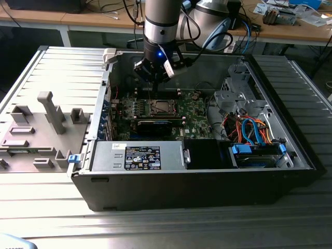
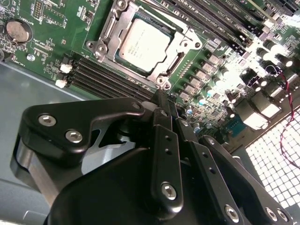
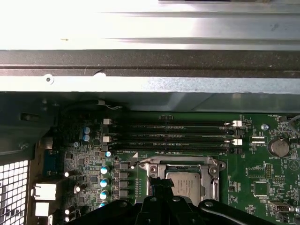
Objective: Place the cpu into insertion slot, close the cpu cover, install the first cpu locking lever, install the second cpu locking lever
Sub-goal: 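Install the first cpu locking lever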
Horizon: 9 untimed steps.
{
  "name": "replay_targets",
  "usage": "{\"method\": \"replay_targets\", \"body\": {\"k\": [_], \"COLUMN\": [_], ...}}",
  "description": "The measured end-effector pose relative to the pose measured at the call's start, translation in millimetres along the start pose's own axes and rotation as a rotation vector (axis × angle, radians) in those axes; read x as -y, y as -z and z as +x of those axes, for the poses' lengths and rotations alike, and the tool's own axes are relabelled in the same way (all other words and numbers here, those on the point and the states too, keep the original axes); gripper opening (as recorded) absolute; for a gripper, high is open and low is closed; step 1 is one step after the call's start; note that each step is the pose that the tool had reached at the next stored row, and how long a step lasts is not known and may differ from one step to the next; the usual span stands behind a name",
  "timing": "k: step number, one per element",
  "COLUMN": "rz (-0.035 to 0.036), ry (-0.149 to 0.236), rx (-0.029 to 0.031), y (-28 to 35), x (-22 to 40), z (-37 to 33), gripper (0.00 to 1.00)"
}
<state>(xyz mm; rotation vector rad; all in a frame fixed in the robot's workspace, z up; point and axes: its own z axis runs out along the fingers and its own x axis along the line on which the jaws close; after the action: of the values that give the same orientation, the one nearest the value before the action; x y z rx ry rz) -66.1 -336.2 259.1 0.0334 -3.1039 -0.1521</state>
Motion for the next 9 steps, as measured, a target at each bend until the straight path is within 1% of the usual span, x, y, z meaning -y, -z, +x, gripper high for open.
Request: {"method": "replay_targets", "body": {"k": [9], "rz": [-0.0027], "ry": [0.0], "rx": [0.0], "y": [0.0], "x": [0.0], "z": [0.0], "gripper": [0.11]}}
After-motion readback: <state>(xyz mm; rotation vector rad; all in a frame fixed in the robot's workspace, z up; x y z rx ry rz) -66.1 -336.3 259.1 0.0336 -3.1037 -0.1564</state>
